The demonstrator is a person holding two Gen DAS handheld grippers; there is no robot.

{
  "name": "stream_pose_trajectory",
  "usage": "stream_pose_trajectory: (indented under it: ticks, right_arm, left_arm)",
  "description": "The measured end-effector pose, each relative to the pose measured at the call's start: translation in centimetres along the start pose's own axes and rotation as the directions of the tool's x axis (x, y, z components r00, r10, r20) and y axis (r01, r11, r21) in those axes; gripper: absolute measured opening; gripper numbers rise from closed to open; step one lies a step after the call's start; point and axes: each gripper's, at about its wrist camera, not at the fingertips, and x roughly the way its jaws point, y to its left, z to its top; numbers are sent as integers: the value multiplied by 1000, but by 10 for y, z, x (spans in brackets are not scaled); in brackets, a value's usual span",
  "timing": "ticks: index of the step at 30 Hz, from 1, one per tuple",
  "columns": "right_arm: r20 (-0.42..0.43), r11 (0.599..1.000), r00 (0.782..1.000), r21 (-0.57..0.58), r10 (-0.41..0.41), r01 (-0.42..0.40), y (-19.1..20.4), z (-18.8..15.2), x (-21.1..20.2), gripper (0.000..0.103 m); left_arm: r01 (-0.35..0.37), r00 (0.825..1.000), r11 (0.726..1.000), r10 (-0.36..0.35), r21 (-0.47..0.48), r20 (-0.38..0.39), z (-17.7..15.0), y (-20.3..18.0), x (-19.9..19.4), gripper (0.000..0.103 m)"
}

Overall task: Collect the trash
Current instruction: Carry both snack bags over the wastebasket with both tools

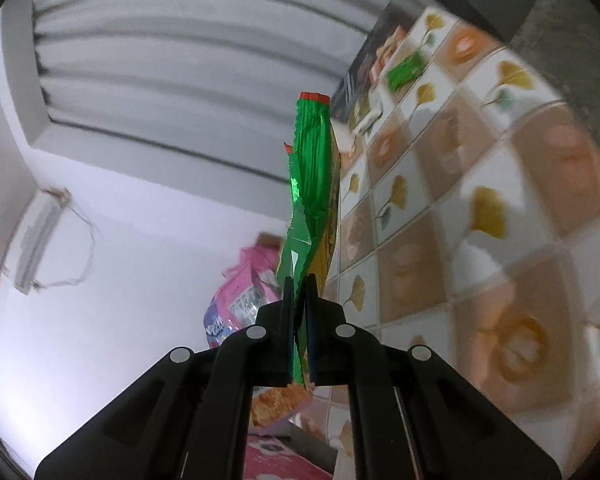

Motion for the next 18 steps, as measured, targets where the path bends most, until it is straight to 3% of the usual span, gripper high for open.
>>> stream_pose_trajectory:
  ticks: [4, 8, 13, 18]
  right_arm:
    - [100, 1000, 995, 24, -3, 1, -20, 4, -64, 5]
    - [217, 998, 975, 46, -51, 42, -41, 6, -140, 5]
    - [352, 986, 926, 134, -140, 98, -84, -2, -227, 5]
    - [403, 952, 871, 232, -281, 200, -131, -8, -269, 5]
  left_arm:
    - [93, 995, 993, -90, 69, -39, -4, -54, 12, 0]
    - [206, 972, 974, -192, 97, -136, -22, -106, 45, 0]
    - [328, 909, 940, -285, 99, -305, -60, -172, 101, 0]
    - [383, 852, 917, -304, 111, -426, -99, -221, 148, 0]
